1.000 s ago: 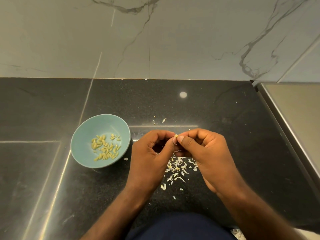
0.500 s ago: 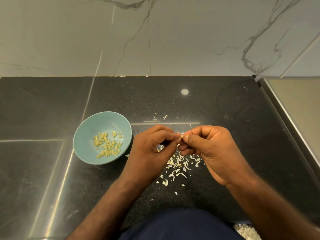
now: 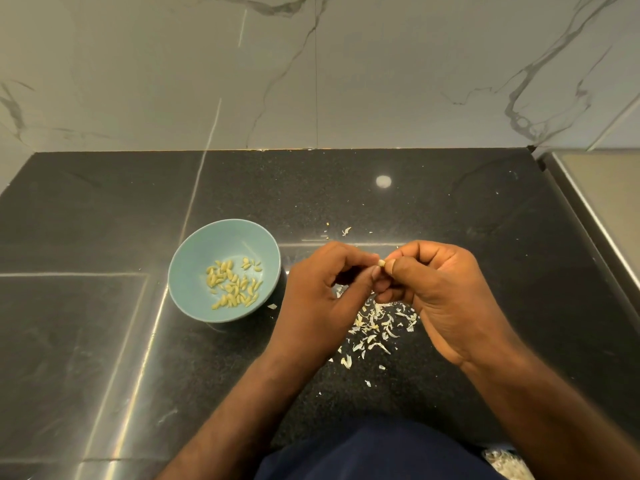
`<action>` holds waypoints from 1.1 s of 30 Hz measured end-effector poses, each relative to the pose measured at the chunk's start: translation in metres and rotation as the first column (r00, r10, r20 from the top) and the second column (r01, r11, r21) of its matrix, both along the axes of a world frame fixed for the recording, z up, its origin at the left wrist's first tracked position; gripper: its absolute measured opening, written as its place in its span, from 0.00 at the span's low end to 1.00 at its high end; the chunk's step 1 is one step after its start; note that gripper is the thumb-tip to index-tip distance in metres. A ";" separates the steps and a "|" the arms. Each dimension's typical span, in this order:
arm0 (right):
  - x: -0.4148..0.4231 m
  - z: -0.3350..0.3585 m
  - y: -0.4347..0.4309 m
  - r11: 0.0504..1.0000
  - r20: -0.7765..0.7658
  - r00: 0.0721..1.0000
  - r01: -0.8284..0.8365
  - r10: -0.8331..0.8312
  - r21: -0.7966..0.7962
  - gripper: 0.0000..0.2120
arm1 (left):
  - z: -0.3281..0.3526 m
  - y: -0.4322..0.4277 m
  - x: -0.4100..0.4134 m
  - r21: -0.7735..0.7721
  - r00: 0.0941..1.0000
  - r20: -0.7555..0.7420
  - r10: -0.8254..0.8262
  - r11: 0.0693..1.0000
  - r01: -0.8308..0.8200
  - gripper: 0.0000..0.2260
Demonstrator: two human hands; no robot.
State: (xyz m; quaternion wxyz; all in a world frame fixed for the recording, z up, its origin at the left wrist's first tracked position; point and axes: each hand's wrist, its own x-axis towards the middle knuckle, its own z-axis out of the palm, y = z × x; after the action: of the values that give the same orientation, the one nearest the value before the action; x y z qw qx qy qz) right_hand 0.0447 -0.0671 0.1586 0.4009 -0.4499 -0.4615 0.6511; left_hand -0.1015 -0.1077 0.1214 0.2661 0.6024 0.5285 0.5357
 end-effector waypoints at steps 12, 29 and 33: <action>0.001 -0.011 -0.002 0.996 0.001 0.996 -0.092 0.092 -0.022 0.08 | -0.001 -0.004 0.011 -0.181 0.923 0.378 -0.074 0.972 0.152 0.06; 0.018 -0.024 0.008 0.971 0.507 0.862 -0.119 -0.002 0.208 0.07 | -0.007 0.004 0.006 -0.391 0.547 0.818 0.179 0.871 0.298 0.10; 0.017 -0.016 0.008 0.970 0.397 0.917 -0.127 0.034 0.209 0.04 | -0.005 0.001 0.010 -0.391 0.648 0.749 0.134 0.880 0.269 0.10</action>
State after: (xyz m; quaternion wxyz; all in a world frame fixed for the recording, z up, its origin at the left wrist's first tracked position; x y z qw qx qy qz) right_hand 0.0617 -0.0589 0.1424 0.3230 -0.5016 -0.6229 0.5061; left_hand -0.0910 -0.1064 0.1162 0.6198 0.2596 0.4576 0.5823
